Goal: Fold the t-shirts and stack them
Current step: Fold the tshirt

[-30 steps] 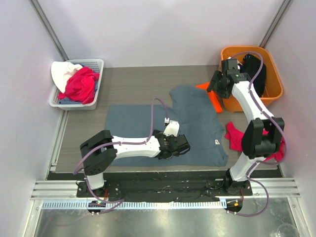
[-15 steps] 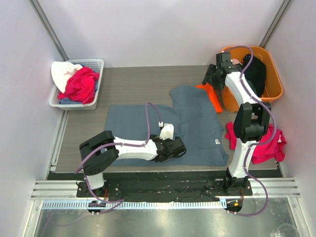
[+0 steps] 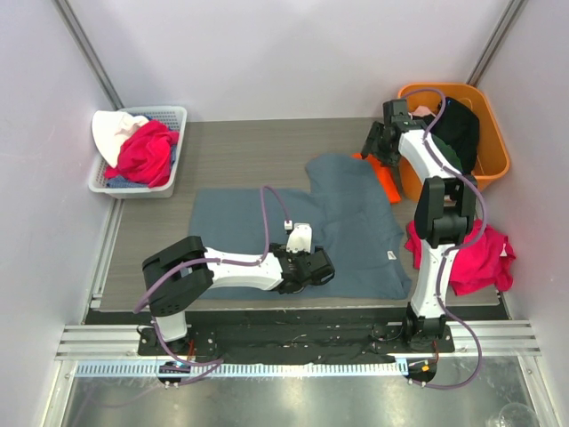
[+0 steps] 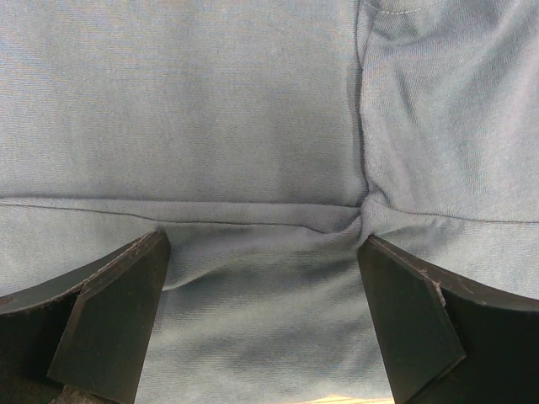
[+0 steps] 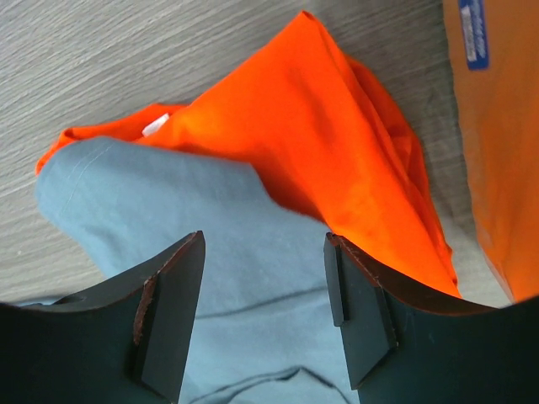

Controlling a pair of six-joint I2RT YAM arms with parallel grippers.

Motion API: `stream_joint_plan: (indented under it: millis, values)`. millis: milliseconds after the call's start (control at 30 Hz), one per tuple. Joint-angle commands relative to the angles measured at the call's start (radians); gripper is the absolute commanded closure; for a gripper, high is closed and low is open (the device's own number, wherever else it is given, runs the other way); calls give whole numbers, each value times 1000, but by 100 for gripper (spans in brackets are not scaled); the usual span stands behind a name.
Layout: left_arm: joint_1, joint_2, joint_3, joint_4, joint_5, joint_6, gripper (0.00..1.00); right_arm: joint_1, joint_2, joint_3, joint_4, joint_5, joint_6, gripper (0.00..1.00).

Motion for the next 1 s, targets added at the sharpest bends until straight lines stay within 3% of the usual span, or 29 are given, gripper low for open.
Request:
stream_joint_plan:
  millis: [0, 333, 700, 733, 800, 833, 900, 967]
  values:
    - [0, 18, -41, -11, 28, -29, 0, -2, 44, 83, 28, 23, -12, 34]
    - [0, 12, -43, -10, 30, -32, 1, -2, 228, 294, 20, 40, 5, 34]
    - [0, -2, -55, -7, 25, -35, 0, -2, 363, 377, 5, 61, -8, 35]
    - [0, 0, -57, -7, 24, -37, 0, -2, 369, 376, 5, 64, -9, 42]
    - [0, 1, -57, -8, 24, -35, 0, -2, 383, 376, 8, 60, -14, 68]
    - [0, 1, -55, -7, 22, -37, 0, -2, 386, 376, 10, 55, -17, 89]
    - [0, 0, -57, -10, 22, -37, 0, -2, 397, 377, 23, 49, -18, 98]
    - [0, 3, -55, -13, 22, -37, 0, -2, 403, 379, 46, 37, -14, 99]
